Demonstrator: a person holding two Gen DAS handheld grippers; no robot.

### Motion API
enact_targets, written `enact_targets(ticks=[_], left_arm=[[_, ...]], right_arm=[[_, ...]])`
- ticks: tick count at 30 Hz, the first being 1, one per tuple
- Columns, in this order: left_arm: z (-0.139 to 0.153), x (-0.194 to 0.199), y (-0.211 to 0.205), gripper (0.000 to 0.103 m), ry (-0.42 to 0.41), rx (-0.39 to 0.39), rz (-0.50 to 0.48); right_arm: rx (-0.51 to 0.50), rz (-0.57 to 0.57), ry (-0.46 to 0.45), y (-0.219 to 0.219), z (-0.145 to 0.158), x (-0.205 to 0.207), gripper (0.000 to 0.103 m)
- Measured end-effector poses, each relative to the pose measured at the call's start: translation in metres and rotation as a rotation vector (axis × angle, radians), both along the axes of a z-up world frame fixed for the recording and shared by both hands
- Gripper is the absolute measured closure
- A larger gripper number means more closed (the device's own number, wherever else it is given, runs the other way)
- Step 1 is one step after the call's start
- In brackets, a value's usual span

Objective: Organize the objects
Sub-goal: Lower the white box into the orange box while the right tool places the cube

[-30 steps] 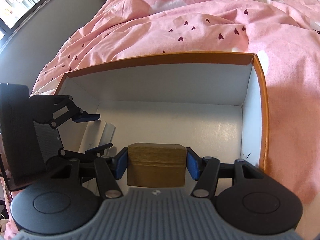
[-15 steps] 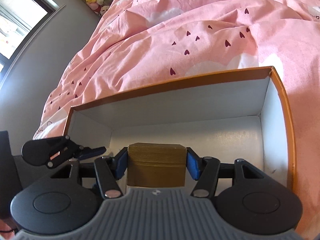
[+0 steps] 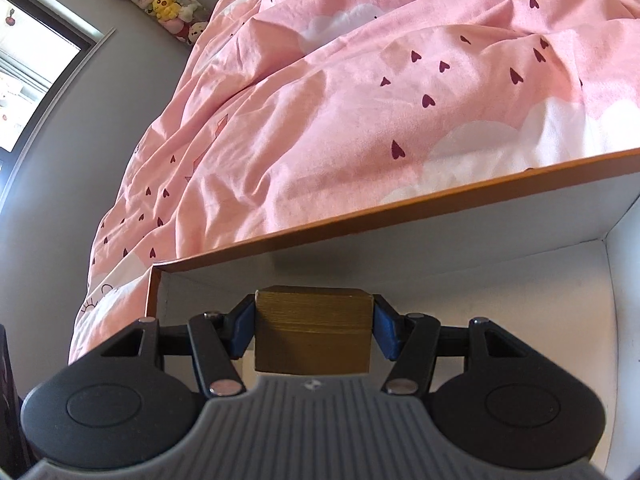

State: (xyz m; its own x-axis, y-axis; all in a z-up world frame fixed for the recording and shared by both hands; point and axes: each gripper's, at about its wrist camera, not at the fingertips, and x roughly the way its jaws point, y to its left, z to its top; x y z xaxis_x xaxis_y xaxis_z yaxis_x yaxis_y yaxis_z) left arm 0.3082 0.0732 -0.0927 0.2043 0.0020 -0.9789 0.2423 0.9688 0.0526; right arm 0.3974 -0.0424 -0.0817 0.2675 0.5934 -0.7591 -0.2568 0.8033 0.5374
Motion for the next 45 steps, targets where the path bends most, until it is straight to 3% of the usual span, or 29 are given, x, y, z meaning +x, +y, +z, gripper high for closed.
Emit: enact_targets(ticks=[14, 20, 23, 24, 33, 42, 43, 45], left_arm=[[-0.01, 0.012, 0.025, 0.084, 0.011, -0.05, 0.022], [-0.011, 0.015, 0.035, 0.084, 0.009, -0.049, 0.023], [-0.012, 0.017, 0.04, 0.084, 0.004, -0.053, 0.024], [-0.012, 0.017, 0.042, 0.084, 0.003, -0.055, 0.026], [-0.01, 0.019, 0.058, 0.084, -0.014, -0.068, 0.037], [0.017, -0.006, 0.072, 0.084, -0.096, -0.122, 0.072], [0.023, -0.031, 0.065, 0.083, -0.115, -0.13, 0.075], [0.034, -0.068, 0.007, 0.083, -0.156, -0.143, 0.08]], right_arm=[[0.062, 0.07, 0.026, 0.02, -0.01, 0.005, 0.04], [0.068, 0.101, 0.027, 0.021, -0.009, 0.003, 0.063], [0.066, 0.132, 0.025, 0.023, -0.011, 0.003, 0.088], [0.076, 0.144, 0.028, 0.024, -0.012, 0.002, 0.092], [0.073, 0.182, -0.022, 0.019, 0.0, -0.007, 0.094], [-0.045, 0.211, -0.199, -0.019, 0.046, -0.053, 0.092], [-0.058, 0.216, -0.23, -0.025, 0.053, -0.061, 0.091], [-0.08, 0.218, -0.292, -0.036, 0.066, -0.078, 0.089]])
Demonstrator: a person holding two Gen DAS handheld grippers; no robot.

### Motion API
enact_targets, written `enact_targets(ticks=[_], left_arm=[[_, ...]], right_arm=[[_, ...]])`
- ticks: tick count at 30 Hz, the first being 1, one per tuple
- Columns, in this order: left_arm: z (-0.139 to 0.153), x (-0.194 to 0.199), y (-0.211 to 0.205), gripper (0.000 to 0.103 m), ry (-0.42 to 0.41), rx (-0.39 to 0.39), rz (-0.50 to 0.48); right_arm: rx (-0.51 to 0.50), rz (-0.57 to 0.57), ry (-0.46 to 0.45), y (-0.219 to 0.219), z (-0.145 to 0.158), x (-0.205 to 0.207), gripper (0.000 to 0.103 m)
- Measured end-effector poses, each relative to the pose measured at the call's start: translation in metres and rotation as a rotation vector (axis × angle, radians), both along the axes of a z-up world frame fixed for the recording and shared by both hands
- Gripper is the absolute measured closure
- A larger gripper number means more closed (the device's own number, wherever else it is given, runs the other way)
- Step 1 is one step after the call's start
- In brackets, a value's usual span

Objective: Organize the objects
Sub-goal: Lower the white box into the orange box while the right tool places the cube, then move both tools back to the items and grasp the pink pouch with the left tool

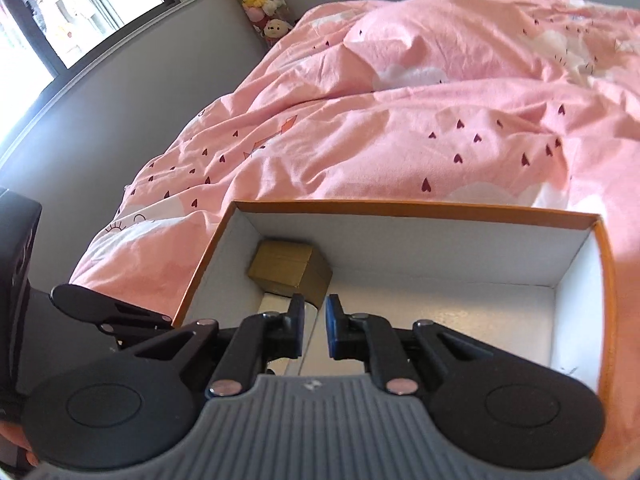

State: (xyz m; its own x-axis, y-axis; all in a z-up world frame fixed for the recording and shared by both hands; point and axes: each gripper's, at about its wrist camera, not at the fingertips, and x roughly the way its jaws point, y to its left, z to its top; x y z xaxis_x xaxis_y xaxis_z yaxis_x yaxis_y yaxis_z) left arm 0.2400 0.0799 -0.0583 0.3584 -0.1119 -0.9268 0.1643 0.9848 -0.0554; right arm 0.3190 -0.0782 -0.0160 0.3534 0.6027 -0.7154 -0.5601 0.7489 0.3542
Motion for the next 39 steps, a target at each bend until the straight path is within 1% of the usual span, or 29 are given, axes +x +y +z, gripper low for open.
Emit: enact_targets(ticks=[1, 2, 3, 4, 5, 6, 7, 8, 9, 11, 15, 19, 23, 25, 26, 30, 33, 36, 39], left_arm=[[0.005, -0.008, -0.011, 0.083, -0.02, -0.006, 0.004], [0.015, -0.007, -0.019, 0.083, -0.041, -0.013, 0.008], [0.027, -0.012, -0.028, 0.082, -0.062, -0.022, 0.013], [0.031, -0.02, -0.028, 0.081, -0.079, -0.033, 0.019], [0.044, -0.032, -0.037, 0.08, -0.094, -0.05, 0.028], [0.047, -0.045, -0.037, 0.079, -0.102, -0.067, 0.037], [0.055, -0.069, -0.04, 0.079, -0.11, -0.086, 0.047], [0.075, -0.09, -0.039, 0.078, -0.112, -0.106, 0.06], [0.086, -0.106, -0.041, 0.078, -0.112, -0.121, 0.071], [0.076, -0.119, -0.038, 0.078, -0.106, -0.138, 0.088], [0.065, -0.149, -0.038, 0.077, -0.075, -0.153, 0.114], [0.048, -0.163, -0.039, 0.073, -0.019, -0.165, 0.13], [0.034, -0.17, -0.04, 0.071, 0.041, -0.176, 0.13], [0.031, -0.173, -0.043, 0.068, 0.063, -0.166, 0.107], [0.031, -0.173, -0.044, 0.065, 0.071, -0.153, 0.089], [0.036, -0.184, -0.043, 0.059, 0.074, -0.112, 0.033], [0.039, -0.195, -0.043, 0.057, 0.08, -0.087, -0.032], [0.035, -0.202, -0.046, 0.057, 0.095, -0.046, -0.091], [0.032, -0.208, -0.056, 0.055, 0.082, 0.001, -0.162]], right_arm=[[-0.003, -0.001, -0.029, -0.006, 0.006, -0.009, 0.089], [-0.005, 0.001, -0.055, -0.012, 0.011, -0.017, 0.088], [-0.004, 0.004, -0.078, -0.017, 0.016, -0.027, 0.086], [0.0, 0.008, -0.097, -0.022, 0.019, -0.036, 0.083], [0.004, 0.012, -0.111, -0.028, 0.022, -0.046, 0.075], [0.009, 0.014, -0.12, -0.034, 0.025, -0.056, 0.071], [0.013, 0.017, -0.125, -0.039, 0.026, -0.065, 0.07], [0.012, 0.02, -0.129, -0.044, 0.027, -0.075, 0.07], [0.006, 0.021, -0.13, -0.048, 0.026, -0.085, 0.07], [-0.001, 0.027, -0.122, -0.055, 0.024, -0.102, 0.07], [-0.048, 0.048, -0.071, -0.064, 0.01, -0.135, 0.071], [-0.106, 0.09, -0.032, -0.071, -0.006, -0.164, 0.071], [-0.135, 0.147, 0.014, -0.075, -0.019, -0.188, 0.071], [-0.161, 0.183, 0.031, -0.076, -0.025, -0.201, 0.071], [-0.172, 0.198, 0.033, -0.076, -0.026, -0.206, 0.071], [-0.22, 0.261, 0.016, -0.078, -0.029, -0.226, 0.068], [-0.238, 0.274, 0.011, -0.081, -0.03, -0.23, 0.064], [-0.254, 0.292, 0.029, -0.081, -0.031, -0.23, 0.063], [-0.281, 0.322, 0.028, -0.077, -0.033, -0.231, 0.063]])
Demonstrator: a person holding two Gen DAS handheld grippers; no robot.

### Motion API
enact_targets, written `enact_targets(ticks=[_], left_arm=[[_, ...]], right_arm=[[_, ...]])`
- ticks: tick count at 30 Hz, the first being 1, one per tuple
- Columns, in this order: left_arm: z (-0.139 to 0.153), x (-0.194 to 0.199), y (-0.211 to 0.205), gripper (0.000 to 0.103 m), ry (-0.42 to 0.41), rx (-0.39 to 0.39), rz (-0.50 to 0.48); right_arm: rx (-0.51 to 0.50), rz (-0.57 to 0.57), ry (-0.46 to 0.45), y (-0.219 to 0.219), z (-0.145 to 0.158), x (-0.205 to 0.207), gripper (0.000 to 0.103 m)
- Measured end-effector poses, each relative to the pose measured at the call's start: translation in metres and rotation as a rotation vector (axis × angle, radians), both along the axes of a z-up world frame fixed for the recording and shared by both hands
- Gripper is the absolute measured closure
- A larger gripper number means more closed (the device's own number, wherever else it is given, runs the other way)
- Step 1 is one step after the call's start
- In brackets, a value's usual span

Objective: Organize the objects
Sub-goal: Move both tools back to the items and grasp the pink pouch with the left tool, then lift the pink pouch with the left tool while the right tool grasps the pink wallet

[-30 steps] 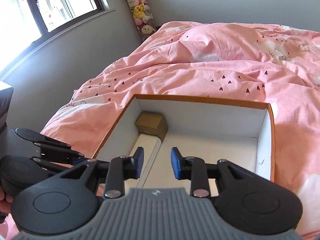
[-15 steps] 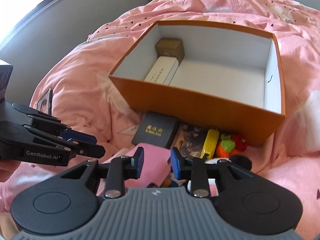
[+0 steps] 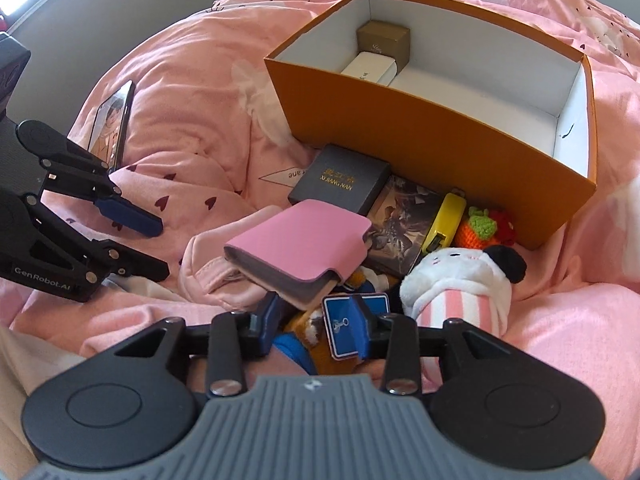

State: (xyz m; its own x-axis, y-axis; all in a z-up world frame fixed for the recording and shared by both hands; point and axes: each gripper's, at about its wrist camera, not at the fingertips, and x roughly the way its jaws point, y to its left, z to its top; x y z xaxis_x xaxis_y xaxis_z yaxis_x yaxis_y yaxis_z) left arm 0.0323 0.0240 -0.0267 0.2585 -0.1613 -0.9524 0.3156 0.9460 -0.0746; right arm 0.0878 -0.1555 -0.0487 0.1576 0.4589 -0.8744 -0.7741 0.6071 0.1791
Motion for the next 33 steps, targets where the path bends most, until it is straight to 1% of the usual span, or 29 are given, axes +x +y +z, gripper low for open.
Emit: enact_targets(ticks=[4, 6, 9, 11, 13, 15, 16, 17, 19, 20, 21, 22, 25, 27, 33], left_arm=[[-0.009, -0.001, -0.013, 0.054, -0.01, 0.038, -0.08], [-0.012, 0.0, -0.018, 0.054, -0.011, 0.051, -0.101], [-0.017, 0.002, -0.02, 0.054, -0.019, 0.04, -0.104], [-0.016, 0.002, -0.02, 0.054, -0.035, 0.03, -0.098], [-0.013, 0.003, -0.018, 0.054, -0.044, 0.017, -0.094], [-0.009, 0.005, -0.015, 0.054, -0.052, -0.013, -0.074], [-0.007, 0.007, -0.014, 0.054, -0.059, -0.029, -0.061], [-0.005, 0.008, -0.013, 0.054, -0.07, -0.043, -0.051], [0.0, 0.011, -0.011, 0.054, -0.106, -0.081, -0.031], [0.003, 0.013, -0.009, 0.056, -0.136, -0.11, -0.011], [0.006, 0.016, -0.008, 0.06, -0.167, -0.12, 0.014], [0.006, 0.023, -0.007, 0.06, -0.185, -0.112, 0.046], [-0.005, 0.043, -0.005, 0.061, -0.175, -0.088, 0.118], [-0.011, 0.051, -0.003, 0.061, -0.186, -0.08, 0.143], [-0.022, 0.07, 0.011, 0.061, -0.19, -0.135, 0.203]], right_arm=[[-0.045, 0.031, 0.022, 0.006, -0.008, 0.001, 0.062], [-0.061, 0.039, 0.029, 0.009, -0.013, 0.002, 0.06], [-0.079, 0.049, 0.028, 0.013, -0.018, 0.004, 0.056], [-0.086, 0.057, 0.016, 0.016, -0.02, 0.006, 0.057], [-0.084, 0.077, -0.02, 0.021, -0.018, 0.005, 0.058], [-0.069, 0.1, -0.027, 0.023, -0.015, 0.006, 0.062], [-0.059, 0.107, -0.028, 0.023, -0.013, 0.007, 0.065], [-0.05, 0.113, -0.036, 0.024, -0.011, 0.008, 0.066], [-0.039, 0.113, -0.08, 0.025, -0.005, 0.01, 0.068], [-0.037, 0.106, -0.109, 0.025, -0.003, 0.011, 0.074], [-0.038, 0.091, -0.141, 0.025, 0.0, 0.014, 0.077], [-0.034, 0.078, -0.153, 0.025, 0.001, 0.018, 0.078], [-0.017, 0.043, -0.123, 0.026, -0.001, 0.034, 0.078], [-0.003, 0.024, -0.109, 0.026, -0.005, 0.043, 0.078], [0.043, -0.052, -0.065, 0.028, -0.018, 0.07, 0.077]])
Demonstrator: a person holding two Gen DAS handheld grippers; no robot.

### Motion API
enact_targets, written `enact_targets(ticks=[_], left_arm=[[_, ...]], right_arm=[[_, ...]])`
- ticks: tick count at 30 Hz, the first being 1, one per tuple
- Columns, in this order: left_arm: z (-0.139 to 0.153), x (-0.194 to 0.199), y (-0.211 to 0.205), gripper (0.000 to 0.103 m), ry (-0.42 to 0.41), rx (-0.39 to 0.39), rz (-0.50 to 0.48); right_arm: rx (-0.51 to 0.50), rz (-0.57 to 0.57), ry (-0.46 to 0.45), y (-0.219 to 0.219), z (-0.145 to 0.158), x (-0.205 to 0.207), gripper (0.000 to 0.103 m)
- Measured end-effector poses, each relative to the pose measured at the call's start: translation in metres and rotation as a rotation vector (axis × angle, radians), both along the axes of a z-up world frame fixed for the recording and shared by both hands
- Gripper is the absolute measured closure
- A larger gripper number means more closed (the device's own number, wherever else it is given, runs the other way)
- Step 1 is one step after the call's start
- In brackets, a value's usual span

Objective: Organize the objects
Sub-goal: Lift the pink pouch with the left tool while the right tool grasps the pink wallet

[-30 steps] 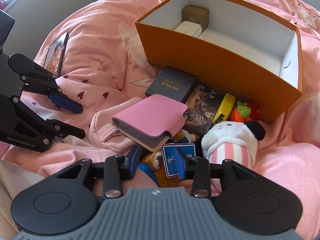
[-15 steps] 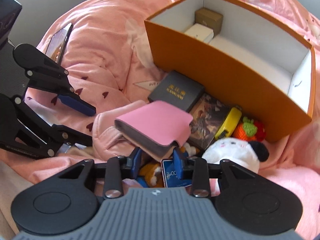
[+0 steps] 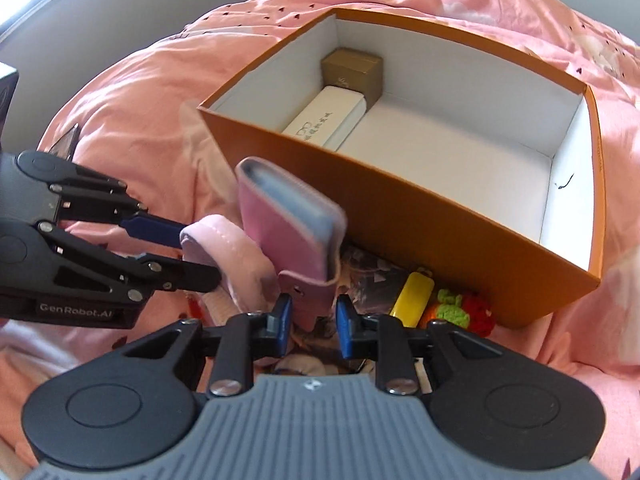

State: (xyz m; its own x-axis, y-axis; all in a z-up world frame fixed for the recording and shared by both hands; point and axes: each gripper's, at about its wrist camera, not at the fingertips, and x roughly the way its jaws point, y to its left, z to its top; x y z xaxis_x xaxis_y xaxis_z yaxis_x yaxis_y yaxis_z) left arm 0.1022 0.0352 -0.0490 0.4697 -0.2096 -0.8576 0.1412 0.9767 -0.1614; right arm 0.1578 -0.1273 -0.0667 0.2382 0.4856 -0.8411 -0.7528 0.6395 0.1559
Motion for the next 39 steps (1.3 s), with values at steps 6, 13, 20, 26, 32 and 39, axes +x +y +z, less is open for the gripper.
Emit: enact_targets(ticks=[6, 13, 20, 26, 32, 39], left_arm=[[0.003, 0.003, 0.012, 0.047, 0.015, -0.051, 0.004], [0.008, -0.011, 0.014, 0.032, 0.024, -0.028, -0.115], [-0.023, -0.001, -0.002, 0.032, 0.083, 0.044, -0.117], [-0.034, -0.001, -0.007, 0.047, 0.105, 0.054, -0.097], [-0.037, -0.005, 0.0, 0.061, 0.11, 0.028, -0.016], [-0.033, -0.014, 0.009, 0.076, 0.101, -0.014, 0.047]], right_arm=[[0.041, -0.04, 0.032, 0.002, -0.009, 0.018, 0.063], [0.128, -0.065, 0.119, -0.003, -0.017, 0.033, 0.061], [0.194, -0.089, 0.19, -0.002, -0.031, 0.04, 0.052], [0.207, -0.07, 0.166, 0.002, -0.029, 0.036, 0.052], [0.233, -0.057, 0.16, 0.004, -0.031, 0.038, 0.055], [0.244, -0.038, 0.131, 0.008, -0.025, 0.027, 0.071]])
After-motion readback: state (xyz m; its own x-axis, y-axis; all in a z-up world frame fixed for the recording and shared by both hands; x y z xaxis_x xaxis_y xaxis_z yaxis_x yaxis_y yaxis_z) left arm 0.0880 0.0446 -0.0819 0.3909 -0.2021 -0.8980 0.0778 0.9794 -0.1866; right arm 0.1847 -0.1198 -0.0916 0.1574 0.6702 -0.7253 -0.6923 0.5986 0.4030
